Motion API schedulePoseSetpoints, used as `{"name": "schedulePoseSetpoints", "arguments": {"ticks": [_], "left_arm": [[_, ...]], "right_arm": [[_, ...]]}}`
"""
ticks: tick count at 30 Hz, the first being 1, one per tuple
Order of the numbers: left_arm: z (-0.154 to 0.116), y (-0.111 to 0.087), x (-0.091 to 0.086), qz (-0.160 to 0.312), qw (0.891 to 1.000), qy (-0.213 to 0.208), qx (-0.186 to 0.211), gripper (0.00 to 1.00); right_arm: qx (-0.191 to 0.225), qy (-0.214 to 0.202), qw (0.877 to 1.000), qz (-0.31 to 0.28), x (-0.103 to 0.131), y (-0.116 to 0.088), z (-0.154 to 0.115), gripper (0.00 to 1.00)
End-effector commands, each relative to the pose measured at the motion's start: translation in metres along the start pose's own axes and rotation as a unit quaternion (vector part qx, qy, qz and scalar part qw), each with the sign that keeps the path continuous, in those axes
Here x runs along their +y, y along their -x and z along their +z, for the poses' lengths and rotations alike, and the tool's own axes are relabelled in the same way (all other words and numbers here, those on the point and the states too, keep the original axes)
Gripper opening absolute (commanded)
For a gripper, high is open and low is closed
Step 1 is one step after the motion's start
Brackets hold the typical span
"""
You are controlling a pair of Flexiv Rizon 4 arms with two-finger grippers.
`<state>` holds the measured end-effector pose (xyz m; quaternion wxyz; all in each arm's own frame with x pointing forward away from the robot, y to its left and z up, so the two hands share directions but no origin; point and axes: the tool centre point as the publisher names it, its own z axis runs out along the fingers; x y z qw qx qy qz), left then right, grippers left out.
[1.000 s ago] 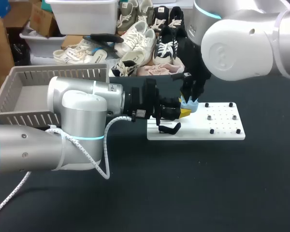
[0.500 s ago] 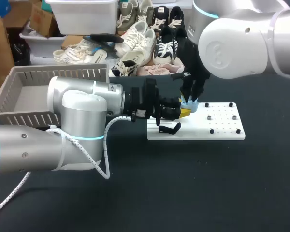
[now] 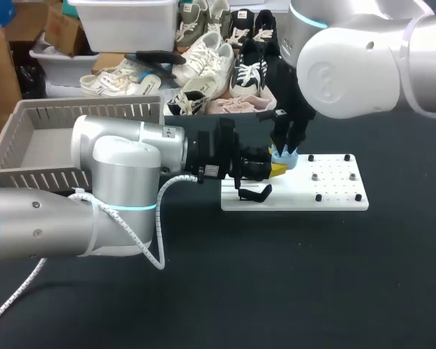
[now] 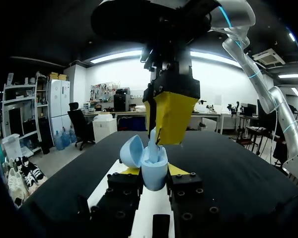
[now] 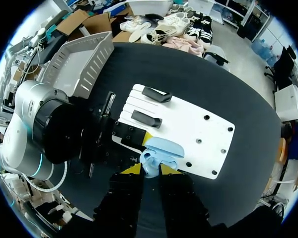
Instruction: Pick up each earbud case from the left stands, insert the matching earbuds, close the lid, and place the case in the box.
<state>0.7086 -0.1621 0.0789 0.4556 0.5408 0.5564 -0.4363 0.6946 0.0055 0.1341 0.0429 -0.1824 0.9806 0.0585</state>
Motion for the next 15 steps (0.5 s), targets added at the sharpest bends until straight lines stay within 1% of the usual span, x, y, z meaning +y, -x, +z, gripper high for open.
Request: {"name": "schedulePoseSetpoints", "arguments": {"ticks": [1, 15], "left_arm": [[0.0, -0.0002, -0.0002, 0.001, 1.0, 0.0, -0.002, 0.0], [0.0, -0.0002, -0.0002, 0.001, 1.0, 0.0, -0.002, 0.0]], "right_arm": [[0.004, -0.001, 1.0, 0.0, 0.0008, 0.0029, 0.0027, 0.0], [-0.002, -0.002, 1.0, 0.001, 0.0002, 0.0027, -0.0045, 0.0]]}}
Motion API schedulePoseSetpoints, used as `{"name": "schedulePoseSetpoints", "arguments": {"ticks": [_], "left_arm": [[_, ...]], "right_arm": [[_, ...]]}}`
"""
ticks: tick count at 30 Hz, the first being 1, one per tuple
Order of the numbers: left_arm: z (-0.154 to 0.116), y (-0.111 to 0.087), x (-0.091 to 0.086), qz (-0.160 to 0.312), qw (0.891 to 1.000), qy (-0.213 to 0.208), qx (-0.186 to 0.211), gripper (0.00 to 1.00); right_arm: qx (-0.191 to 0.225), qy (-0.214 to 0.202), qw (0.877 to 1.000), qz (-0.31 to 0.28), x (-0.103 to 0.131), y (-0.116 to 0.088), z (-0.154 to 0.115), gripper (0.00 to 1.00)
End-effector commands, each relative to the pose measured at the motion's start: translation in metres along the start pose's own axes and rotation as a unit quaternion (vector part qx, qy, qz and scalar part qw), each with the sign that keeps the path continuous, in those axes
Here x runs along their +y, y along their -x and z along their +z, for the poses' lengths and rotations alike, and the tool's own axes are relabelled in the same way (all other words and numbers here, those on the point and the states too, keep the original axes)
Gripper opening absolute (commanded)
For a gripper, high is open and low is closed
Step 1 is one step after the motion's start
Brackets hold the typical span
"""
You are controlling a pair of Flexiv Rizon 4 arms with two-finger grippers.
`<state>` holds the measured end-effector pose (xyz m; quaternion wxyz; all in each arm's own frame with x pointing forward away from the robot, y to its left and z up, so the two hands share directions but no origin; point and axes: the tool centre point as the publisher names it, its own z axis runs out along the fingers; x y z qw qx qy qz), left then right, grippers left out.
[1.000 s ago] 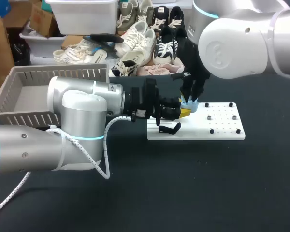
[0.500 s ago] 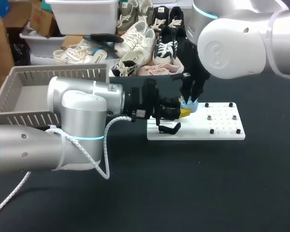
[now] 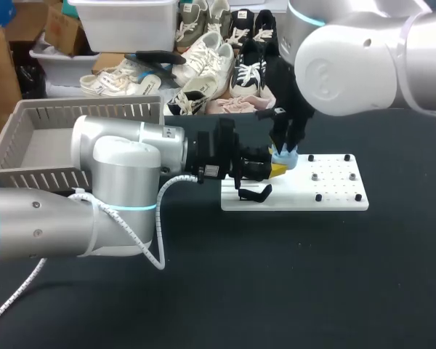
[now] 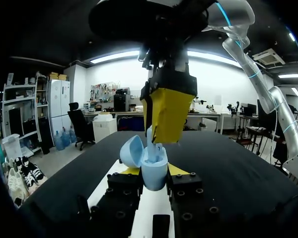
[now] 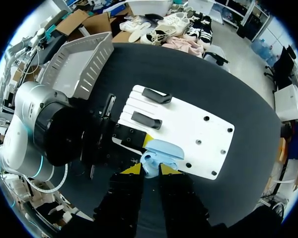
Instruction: Pick up each earbud case from the left stands, insert the matching earbuds, close the lid, and place the case in the box.
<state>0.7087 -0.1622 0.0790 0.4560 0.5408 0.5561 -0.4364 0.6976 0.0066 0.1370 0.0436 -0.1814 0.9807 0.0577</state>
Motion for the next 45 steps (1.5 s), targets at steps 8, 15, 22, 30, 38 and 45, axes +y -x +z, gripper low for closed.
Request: {"name": "schedulePoseSetpoints", "arguments": {"ticks": [8, 15, 22, 30, 38, 45], "left_arm": [[-0.0001, -0.0003, -0.0003, 0.0, 1.0, 0.0, -0.001, 0.0], [-0.0001, -0.0003, -0.0003, 0.0, 1.0, 0.0, -0.001, 0.0], [-0.0001, -0.0003, -0.0003, 0.0, 1.0, 0.0, -0.001, 0.0], [-0.0001, -0.0003, -0.0003, 0.0, 1.0, 0.0, -0.001, 0.0], [-0.0001, -0.0003, -0.0003, 0.0, 1.0, 0.0, -0.001, 0.0], [-0.0001, -0.0003, -0.0003, 0.0, 1.0, 0.0, -0.001, 0.0]], "right_arm": [[-0.005, -0.002, 1.0, 0.002, -0.0006, 0.0013, -0.0021, 0.0], [-0.003, 0.0, 1.0, 0.002, -0.0008, 0.0018, -0.0007, 0.0], [-0.001, 0.0, 1.0, 0.002, -0.0015, 0.001, -0.0004, 0.0], [0.0, 0.002, 1.0, 0.003, -0.0021, -0.0001, 0.0004, 0.0], [-0.004, 0.0, 1.0, -0.001, 0.001, -0.0002, -0.0055, 0.0], [-0.002, -0.001, 1.0, -0.006, 0.0063, -0.003, -0.0043, 0.0]]}}
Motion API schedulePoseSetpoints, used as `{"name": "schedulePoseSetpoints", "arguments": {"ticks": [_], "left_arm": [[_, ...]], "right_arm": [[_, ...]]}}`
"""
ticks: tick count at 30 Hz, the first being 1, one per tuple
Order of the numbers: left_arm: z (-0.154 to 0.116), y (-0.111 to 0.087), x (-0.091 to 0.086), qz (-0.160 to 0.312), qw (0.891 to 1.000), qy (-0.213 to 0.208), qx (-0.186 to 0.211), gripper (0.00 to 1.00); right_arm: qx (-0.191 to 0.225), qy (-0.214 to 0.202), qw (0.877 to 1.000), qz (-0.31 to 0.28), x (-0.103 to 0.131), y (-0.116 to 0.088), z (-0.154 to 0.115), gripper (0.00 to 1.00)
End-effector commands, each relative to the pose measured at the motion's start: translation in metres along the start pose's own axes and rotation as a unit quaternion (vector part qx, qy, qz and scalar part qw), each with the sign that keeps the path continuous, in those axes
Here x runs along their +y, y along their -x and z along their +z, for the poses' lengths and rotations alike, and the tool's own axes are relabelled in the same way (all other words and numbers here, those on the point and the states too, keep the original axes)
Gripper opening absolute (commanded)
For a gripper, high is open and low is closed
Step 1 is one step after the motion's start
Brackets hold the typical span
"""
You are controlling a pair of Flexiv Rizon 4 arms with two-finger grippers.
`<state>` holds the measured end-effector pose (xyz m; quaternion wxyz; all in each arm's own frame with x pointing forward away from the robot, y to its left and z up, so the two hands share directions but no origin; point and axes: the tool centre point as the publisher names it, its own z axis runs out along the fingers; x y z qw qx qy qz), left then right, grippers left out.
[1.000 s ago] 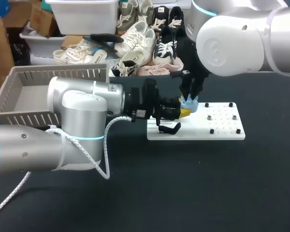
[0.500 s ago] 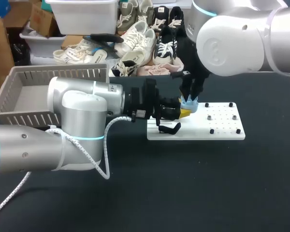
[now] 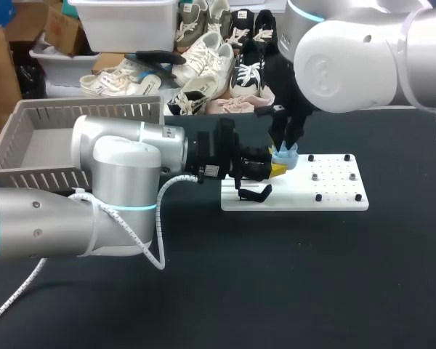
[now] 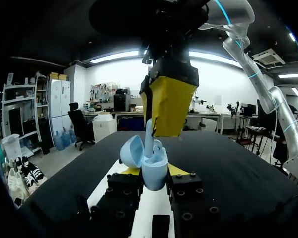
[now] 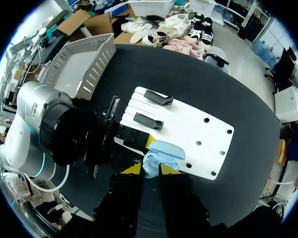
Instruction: Pick up each earbud case from the left stands, insert the matching earbuds, close the lid, and place the case in the box.
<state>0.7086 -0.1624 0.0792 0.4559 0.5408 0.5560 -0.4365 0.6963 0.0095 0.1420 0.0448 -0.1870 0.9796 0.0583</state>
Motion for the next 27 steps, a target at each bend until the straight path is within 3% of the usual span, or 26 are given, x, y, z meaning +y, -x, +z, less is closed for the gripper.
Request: {"name": "schedulePoseSetpoints", "arguments": {"ticks": [1, 27], "left_arm": [[-0.0003, -0.0005, -0.0002, 0.0, 1.0, 0.0, -0.001, 0.0], [-0.0003, -0.0005, -0.0002, 0.0, 1.0, 0.0, -0.001, 0.0]], "right_arm": [[0.0, -0.001, 1.0, -0.001, 0.0034, -0.004, 0.0011, 0.0], [0.005, 0.002, 1.0, 0.001, 0.003, -0.008, 0.0045, 0.0]]}}
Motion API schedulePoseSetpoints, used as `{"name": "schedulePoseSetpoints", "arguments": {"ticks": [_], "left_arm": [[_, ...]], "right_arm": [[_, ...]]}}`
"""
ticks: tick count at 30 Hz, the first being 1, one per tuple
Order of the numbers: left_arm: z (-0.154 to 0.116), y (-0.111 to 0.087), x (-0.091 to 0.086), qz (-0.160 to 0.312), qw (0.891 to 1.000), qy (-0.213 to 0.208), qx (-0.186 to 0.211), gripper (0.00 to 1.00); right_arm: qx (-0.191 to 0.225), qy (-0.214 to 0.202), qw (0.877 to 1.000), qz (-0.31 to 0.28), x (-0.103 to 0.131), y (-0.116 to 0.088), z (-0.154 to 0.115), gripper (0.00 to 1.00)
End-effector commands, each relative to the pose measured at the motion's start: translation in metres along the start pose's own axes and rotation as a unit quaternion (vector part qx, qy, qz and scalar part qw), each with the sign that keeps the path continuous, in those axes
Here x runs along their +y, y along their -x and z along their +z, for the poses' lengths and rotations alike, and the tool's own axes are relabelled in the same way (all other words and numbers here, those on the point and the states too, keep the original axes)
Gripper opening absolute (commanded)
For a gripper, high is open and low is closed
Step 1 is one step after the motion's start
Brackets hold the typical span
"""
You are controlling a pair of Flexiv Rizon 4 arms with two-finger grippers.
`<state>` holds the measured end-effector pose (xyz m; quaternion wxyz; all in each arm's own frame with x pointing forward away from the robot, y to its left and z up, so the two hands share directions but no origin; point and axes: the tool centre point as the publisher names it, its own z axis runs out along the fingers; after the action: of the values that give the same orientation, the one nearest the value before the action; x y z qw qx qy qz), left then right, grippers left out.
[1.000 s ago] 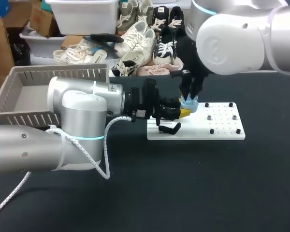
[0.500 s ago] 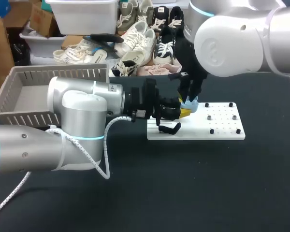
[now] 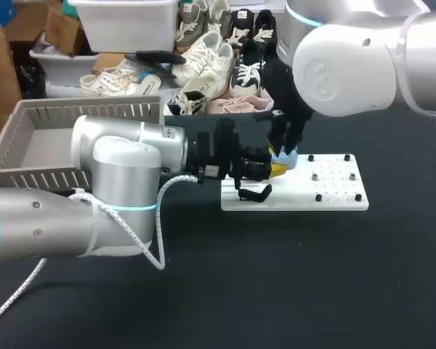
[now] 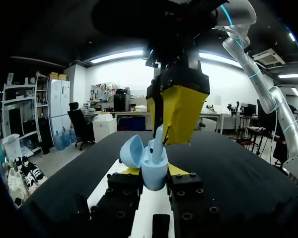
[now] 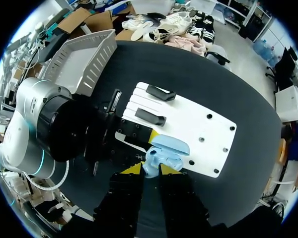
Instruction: Pick up each earbud case from the left stands, insert the matching earbuds, close the lid, and place the case in the box.
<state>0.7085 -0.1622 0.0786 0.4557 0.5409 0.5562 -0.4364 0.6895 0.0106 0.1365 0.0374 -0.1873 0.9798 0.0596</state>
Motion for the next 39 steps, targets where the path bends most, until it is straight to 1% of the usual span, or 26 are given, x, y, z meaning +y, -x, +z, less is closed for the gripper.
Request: {"name": "schedulePoseSetpoints", "arguments": {"ticks": [1, 11, 39], "left_arm": [[-0.0002, 0.0001, -0.0001, 0.001, 1.0, 0.0, -0.002, 0.0], [-0.0002, 0.0001, -0.0001, 0.001, 1.0, 0.0, -0.002, 0.0], [-0.0002, 0.0001, -0.0001, 0.001, 1.0, 0.0, -0.002, 0.0]], "right_arm": [[-0.003, -0.001, 1.0, 0.001, -0.0002, -0.0015, -0.0012, 0.0], [-0.004, -0.005, 1.0, 0.003, -0.0024, -0.0021, -0.0036, 0.0], [0.002, -0.001, 1.0, 0.008, -0.0061, -0.0001, 0.0044, 0.0]]}}
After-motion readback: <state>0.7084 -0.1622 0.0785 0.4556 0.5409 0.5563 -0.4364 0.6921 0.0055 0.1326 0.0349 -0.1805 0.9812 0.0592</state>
